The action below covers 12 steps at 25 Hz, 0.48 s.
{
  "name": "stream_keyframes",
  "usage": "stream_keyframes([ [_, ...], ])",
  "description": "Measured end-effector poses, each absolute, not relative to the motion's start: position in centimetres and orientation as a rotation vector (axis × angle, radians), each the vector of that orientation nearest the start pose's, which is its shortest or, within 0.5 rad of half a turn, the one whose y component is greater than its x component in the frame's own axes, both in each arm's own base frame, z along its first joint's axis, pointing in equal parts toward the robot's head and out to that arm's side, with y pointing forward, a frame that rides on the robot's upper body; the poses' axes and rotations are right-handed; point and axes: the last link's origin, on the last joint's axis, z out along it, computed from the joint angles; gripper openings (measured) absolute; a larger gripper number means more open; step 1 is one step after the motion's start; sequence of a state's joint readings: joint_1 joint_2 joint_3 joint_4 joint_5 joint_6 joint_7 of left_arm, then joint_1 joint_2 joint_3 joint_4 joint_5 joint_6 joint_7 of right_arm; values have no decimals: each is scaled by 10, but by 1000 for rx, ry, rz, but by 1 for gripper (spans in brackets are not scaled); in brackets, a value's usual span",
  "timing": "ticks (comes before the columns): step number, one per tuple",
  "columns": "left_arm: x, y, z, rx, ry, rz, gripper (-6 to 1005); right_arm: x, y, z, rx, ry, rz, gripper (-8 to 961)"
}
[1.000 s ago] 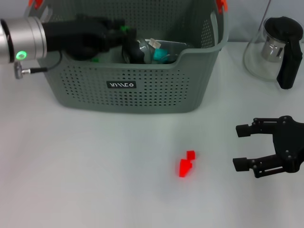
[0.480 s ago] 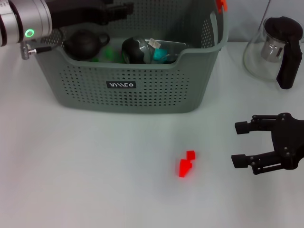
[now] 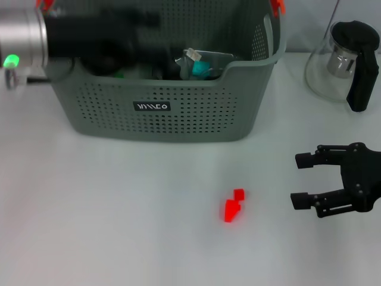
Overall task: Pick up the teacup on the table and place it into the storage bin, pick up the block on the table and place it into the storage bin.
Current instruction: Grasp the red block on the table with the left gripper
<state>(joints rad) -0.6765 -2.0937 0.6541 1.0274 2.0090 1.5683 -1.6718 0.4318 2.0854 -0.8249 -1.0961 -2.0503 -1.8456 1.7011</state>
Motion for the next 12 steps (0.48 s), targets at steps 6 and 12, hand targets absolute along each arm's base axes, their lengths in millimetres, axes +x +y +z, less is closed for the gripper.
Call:
stream_keyframes([
  [6, -173, 322, 43, -3005, -11, -660, 908, 238, 299, 42, -2944, 650, 518, 941],
  [12, -183, 311, -1, -3142, 60, -429, 908, 238, 300, 42, -2943, 652, 517, 941],
])
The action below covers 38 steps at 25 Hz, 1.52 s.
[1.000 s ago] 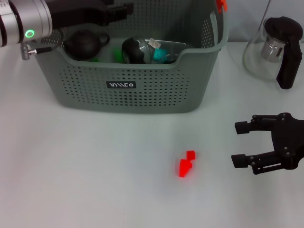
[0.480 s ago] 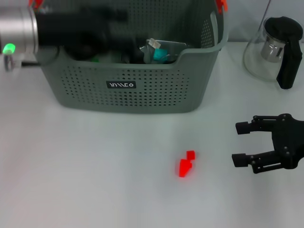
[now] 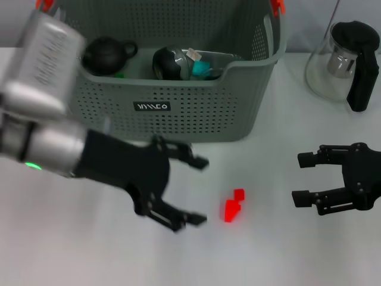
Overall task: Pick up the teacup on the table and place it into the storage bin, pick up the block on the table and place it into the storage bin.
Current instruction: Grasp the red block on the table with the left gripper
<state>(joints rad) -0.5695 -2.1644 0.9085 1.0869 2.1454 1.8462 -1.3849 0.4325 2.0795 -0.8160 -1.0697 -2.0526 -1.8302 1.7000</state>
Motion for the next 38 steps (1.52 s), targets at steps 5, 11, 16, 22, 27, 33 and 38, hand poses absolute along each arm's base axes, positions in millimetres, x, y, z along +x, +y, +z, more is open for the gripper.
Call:
stream_keyframes([
  [5, -185, 315, -40, -3199, 46, -207, 908, 238, 301, 42, -2943, 652, 515, 941],
  [11, -180, 326, -64, -3198, 76, -90, 907, 238, 299, 42, -2961, 657, 511, 941],
  [16, -176, 330, -79, -3186, 127, -2, 907, 240, 297, 43, -2960, 669, 514, 941],
  [22, -166, 330, -96, -3189, 214, 109, 906, 242, 295, 42, -2960, 690, 520, 941],
  [27, -161, 333, -105, -3171, 249, 154, 906, 243, 294, 41, -2966, 691, 518, 941],
  [33, -162, 336, -113, -3141, 265, 195, 905, 244, 294, 40, -2973, 699, 491, 941],
  [38, -161, 337, -121, -3117, 290, 231, 905, 246, 295, 38, -2978, 720, 479, 941],
])
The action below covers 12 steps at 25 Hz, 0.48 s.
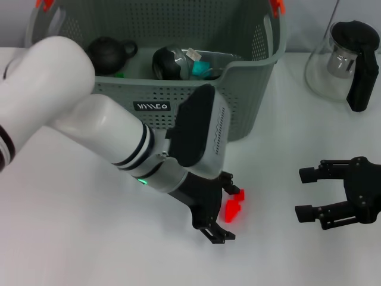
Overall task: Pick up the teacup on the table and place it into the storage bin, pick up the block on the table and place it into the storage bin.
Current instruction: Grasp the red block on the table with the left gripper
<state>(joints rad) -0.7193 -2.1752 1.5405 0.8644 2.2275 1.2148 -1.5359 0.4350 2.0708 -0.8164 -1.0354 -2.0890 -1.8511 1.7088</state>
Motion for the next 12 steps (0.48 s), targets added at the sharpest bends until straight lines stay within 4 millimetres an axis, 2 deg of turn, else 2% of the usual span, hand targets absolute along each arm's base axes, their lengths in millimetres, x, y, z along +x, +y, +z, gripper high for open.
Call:
stream_keyframes([
  [12, -158, 338, -127, -3104, 295, 261, 905, 245, 296, 37, -2975, 708, 480, 941],
])
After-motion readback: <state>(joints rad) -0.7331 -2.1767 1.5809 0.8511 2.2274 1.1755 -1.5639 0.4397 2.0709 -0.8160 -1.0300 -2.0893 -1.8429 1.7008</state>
